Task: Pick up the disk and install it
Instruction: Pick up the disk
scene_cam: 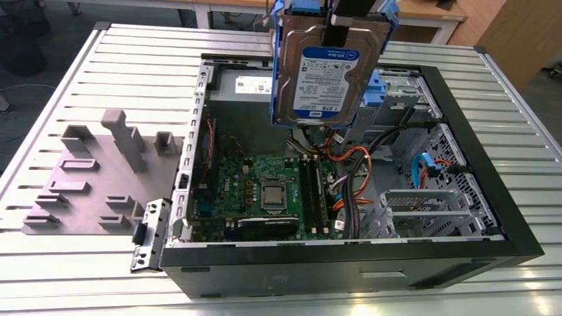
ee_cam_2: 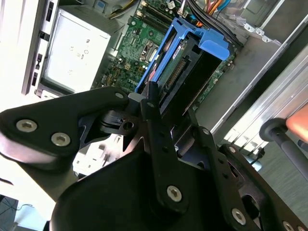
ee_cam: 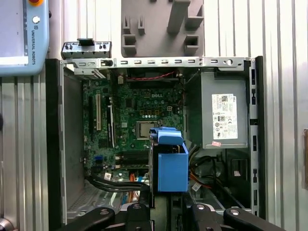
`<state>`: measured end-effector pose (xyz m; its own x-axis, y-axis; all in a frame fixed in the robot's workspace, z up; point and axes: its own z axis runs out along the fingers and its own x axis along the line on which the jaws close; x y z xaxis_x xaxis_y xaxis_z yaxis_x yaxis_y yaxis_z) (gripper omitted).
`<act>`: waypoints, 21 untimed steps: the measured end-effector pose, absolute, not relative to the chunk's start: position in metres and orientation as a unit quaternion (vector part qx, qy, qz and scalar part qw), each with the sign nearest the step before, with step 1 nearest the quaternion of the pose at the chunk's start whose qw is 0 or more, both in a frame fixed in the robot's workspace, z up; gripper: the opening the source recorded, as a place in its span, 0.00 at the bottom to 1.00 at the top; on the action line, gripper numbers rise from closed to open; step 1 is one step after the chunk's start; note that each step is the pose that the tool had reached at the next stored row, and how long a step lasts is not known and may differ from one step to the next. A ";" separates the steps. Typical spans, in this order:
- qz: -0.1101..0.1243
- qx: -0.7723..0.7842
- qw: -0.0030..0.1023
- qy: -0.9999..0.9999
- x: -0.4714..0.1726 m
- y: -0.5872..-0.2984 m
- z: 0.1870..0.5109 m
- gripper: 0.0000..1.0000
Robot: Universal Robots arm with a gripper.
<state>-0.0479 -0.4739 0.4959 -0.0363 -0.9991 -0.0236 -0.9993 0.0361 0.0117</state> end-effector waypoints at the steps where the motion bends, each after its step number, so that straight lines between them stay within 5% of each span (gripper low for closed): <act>1: 0.012 -0.694 0.004 0.720 -0.048 -0.475 0.496 0.35; 21: 0.012 -0.694 0.004 0.720 -0.048 -0.487 0.496 0.35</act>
